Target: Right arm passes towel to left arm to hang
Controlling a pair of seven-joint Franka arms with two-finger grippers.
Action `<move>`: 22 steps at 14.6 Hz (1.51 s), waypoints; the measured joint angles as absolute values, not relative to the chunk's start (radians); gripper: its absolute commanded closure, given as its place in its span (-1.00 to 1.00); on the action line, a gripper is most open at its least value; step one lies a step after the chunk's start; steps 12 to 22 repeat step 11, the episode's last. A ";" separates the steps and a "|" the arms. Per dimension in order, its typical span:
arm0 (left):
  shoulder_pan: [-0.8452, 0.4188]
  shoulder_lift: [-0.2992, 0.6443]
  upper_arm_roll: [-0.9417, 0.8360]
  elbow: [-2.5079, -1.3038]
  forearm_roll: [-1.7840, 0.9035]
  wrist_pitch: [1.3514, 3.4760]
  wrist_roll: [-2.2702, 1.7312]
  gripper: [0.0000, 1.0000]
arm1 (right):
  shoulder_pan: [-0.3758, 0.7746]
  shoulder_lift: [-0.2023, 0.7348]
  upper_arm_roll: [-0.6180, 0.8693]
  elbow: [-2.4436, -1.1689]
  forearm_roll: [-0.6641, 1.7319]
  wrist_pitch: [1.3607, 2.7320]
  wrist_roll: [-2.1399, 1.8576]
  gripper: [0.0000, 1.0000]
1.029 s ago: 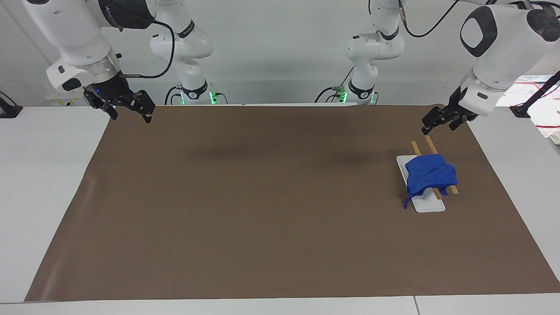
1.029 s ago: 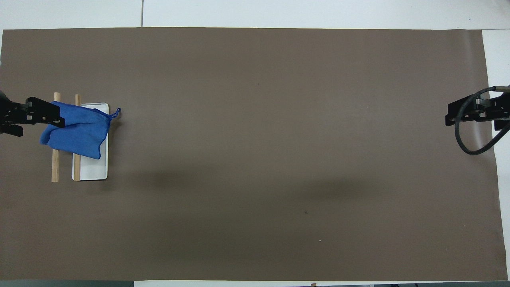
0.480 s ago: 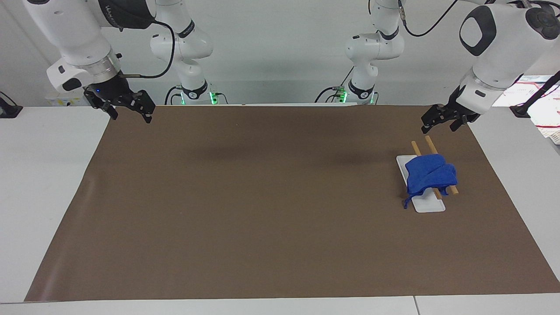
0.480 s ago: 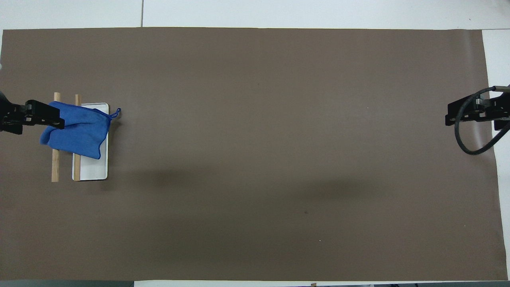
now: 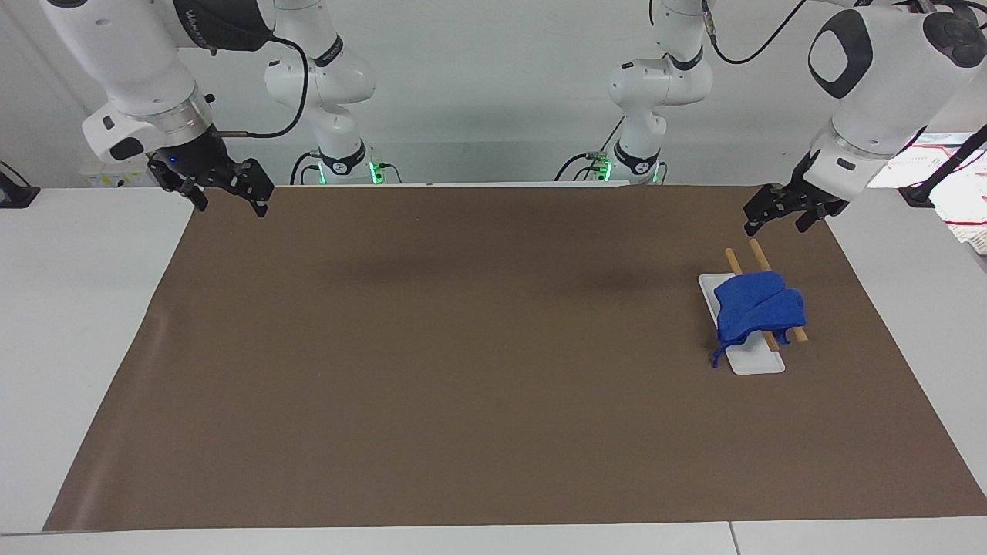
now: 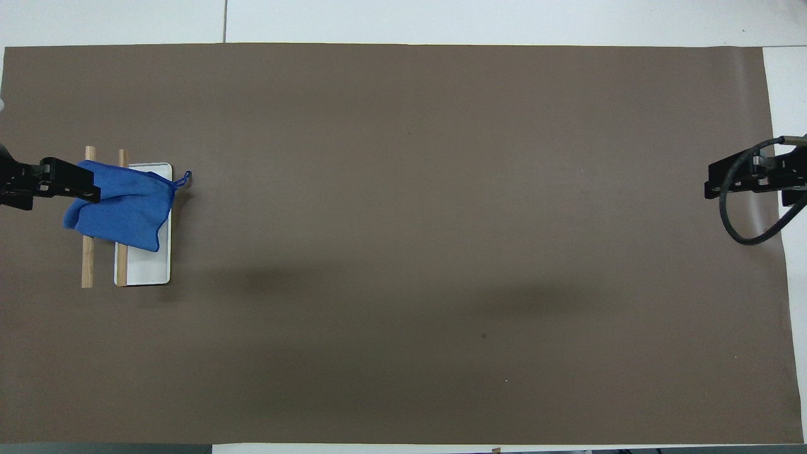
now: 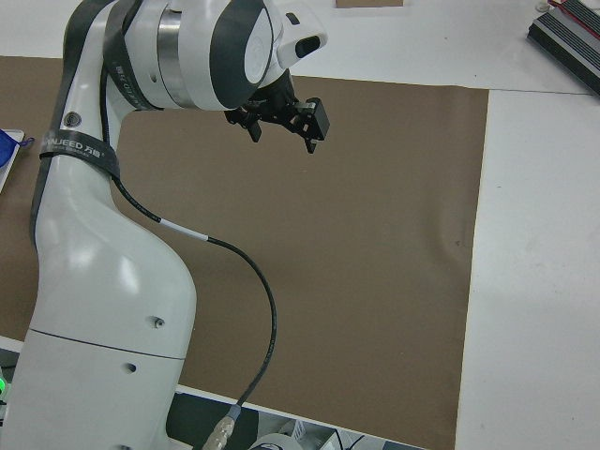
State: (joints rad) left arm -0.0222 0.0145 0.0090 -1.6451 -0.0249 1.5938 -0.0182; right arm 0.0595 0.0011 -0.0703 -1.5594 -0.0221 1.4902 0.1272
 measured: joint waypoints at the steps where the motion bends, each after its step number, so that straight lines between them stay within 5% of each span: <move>1: -0.022 0.015 0.008 -1.645 -0.025 1.594 -0.018 -1.00 | 0.059 0.001 -0.070 -1.559 -0.022 1.490 0.127 -1.00; 22: -0.022 0.015 0.006 -1.645 -0.025 1.597 -0.018 -1.00 | 0.059 -0.002 -0.071 -1.559 -0.023 1.490 0.045 -1.00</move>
